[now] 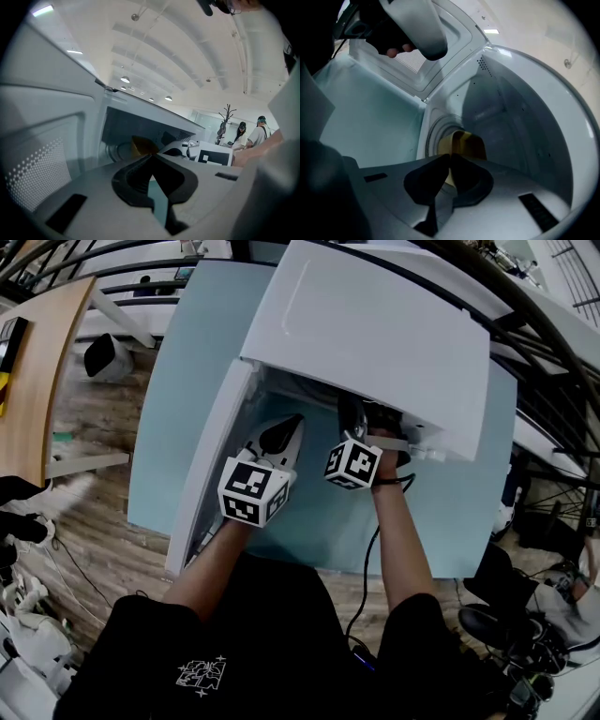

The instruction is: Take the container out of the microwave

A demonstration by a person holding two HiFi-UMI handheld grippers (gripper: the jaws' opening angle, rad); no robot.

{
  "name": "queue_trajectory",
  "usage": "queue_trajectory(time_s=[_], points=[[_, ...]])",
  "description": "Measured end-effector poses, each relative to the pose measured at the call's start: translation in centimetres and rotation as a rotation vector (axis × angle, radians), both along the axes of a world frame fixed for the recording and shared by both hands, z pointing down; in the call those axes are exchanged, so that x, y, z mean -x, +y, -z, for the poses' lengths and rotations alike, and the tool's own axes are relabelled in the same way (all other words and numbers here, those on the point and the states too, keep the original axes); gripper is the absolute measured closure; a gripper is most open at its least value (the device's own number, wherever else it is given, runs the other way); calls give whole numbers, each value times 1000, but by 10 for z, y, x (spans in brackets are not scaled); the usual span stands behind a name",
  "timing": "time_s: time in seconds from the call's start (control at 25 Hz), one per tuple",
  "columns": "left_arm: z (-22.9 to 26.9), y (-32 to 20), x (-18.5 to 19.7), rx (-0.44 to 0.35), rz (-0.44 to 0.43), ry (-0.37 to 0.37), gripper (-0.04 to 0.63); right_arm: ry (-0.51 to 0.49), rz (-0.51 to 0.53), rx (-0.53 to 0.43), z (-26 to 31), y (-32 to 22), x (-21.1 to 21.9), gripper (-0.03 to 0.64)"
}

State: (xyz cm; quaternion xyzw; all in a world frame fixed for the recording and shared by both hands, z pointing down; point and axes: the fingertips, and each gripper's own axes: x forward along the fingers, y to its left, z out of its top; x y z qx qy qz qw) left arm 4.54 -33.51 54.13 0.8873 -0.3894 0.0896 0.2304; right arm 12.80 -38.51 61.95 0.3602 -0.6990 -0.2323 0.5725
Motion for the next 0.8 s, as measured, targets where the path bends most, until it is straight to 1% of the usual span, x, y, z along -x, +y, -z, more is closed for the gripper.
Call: queue_trajectory(time_s=[0.24, 0.8], points=[[0, 2, 0, -4, 3, -3, 588, 15, 11, -8, -1, 5, 0, 592], [12, 15, -2, -24, 12, -5, 588, 14, 32, -16, 10, 25, 2, 594]])
